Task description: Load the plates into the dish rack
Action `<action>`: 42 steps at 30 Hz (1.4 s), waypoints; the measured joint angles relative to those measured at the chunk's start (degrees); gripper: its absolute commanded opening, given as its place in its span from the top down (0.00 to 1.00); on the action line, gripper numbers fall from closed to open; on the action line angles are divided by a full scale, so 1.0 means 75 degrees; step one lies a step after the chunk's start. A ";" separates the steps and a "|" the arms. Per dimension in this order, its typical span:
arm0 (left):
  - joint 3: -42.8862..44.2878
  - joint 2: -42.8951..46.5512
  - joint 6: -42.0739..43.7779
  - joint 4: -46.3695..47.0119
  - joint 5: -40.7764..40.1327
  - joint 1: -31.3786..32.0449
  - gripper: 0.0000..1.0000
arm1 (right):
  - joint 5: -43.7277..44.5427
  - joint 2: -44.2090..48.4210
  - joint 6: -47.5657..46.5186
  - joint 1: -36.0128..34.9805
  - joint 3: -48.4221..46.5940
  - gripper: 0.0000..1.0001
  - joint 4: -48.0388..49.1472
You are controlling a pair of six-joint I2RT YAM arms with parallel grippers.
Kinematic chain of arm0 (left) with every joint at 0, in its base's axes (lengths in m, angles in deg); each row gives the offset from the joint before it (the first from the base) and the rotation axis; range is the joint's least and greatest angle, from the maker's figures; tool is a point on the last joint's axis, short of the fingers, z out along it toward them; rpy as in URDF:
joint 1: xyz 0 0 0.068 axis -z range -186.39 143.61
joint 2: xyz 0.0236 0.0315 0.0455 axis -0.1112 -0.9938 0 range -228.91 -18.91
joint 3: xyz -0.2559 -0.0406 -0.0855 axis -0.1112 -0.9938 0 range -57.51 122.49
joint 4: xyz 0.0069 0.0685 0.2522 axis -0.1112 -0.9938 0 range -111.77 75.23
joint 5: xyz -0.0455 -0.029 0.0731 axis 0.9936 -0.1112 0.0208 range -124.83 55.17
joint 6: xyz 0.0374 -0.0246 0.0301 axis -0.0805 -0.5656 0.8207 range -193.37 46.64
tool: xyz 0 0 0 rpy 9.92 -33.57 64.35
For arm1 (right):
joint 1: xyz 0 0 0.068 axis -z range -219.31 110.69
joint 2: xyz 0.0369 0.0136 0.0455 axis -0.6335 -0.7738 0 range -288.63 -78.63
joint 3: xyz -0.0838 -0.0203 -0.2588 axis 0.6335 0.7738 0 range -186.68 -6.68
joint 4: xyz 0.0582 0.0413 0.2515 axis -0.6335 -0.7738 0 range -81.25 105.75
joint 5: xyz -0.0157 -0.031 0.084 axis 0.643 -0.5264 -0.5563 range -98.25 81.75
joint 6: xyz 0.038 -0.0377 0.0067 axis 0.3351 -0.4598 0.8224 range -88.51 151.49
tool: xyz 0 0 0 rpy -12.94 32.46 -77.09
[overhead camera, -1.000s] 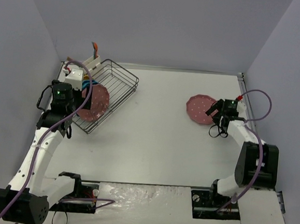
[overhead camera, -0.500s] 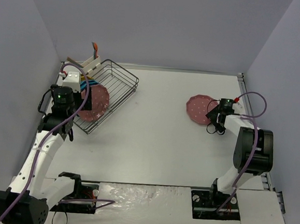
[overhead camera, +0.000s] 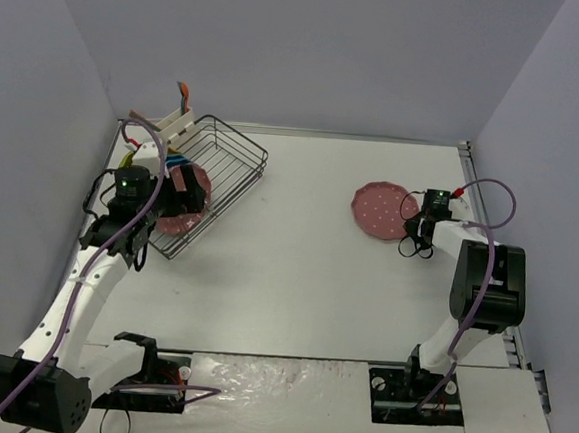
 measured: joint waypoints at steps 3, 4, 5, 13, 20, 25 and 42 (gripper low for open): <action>0.0000 -0.0031 -0.0526 0.0112 0.0267 0.0588 0.03 | -0.0308 0.0016 -0.0054 -0.0016 0.0123 1.00 0.0141; 0.0000 -0.0086 -0.0708 0.0207 0.0277 0.0902 0.03 | -0.0420 0.0055 -0.0073 -0.0017 0.0189 1.00 0.0211; 0.0000 -0.0161 -0.0876 0.0306 0.0279 0.1204 0.03 | -0.0522 0.0093 -0.0082 -0.0017 0.0260 1.00 0.0278; -0.0259 -0.1463 -0.2521 0.1352 0.0233 0.3066 0.03 | -0.1365 0.0927 0.0038 -0.0070 0.1186 1.00 0.0337; -0.0320 -0.2853 -0.3897 0.2104 0.0154 0.3730 0.03 | -0.2014 0.1598 0.0421 -0.0334 0.1560 1.00 0.0000; -0.0051 -0.3950 -0.4663 0.2496 0.0097 0.4001 0.03 | -0.2391 0.1897 0.0782 -0.0429 0.1727 1.00 -0.0014; 0.1174 -0.6742 -0.6521 0.3985 0.0708 0.4372 0.06 | -0.3174 0.2305 0.1657 -0.0474 0.2172 1.00 0.0112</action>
